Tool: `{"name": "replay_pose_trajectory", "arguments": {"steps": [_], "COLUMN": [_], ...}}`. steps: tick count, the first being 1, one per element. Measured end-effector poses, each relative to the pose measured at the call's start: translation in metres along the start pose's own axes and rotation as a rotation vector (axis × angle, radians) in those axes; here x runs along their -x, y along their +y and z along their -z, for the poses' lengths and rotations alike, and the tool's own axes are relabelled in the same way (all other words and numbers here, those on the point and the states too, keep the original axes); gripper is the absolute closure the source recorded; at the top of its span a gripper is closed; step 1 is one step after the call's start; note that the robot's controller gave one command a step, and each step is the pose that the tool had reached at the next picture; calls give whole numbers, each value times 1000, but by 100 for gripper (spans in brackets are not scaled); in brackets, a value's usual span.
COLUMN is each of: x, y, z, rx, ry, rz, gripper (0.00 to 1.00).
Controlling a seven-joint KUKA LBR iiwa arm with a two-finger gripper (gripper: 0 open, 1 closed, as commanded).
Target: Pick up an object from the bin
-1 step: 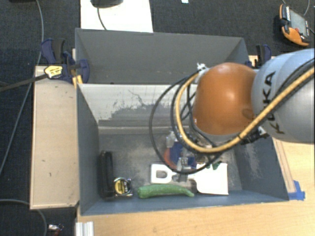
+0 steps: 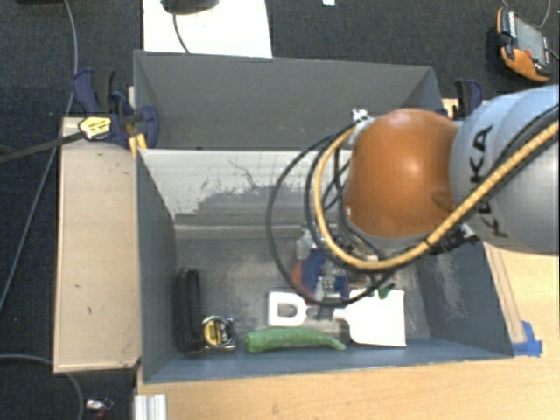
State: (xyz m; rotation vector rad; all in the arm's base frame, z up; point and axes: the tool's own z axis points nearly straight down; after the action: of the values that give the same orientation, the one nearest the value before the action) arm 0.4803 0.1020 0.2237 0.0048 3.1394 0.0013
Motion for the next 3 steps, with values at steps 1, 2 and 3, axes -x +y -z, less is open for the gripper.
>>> {"name": "replay_pose_trajectory", "arguments": {"steps": [1,2,3], "x": [13,5,-3], "y": [-64,-86,-10], "z": [-116,-74,-122], "rx": [0,2,2], "ry": [-4,-10,1], "rz": [217,299,680], "gripper": [0,0,0]}}
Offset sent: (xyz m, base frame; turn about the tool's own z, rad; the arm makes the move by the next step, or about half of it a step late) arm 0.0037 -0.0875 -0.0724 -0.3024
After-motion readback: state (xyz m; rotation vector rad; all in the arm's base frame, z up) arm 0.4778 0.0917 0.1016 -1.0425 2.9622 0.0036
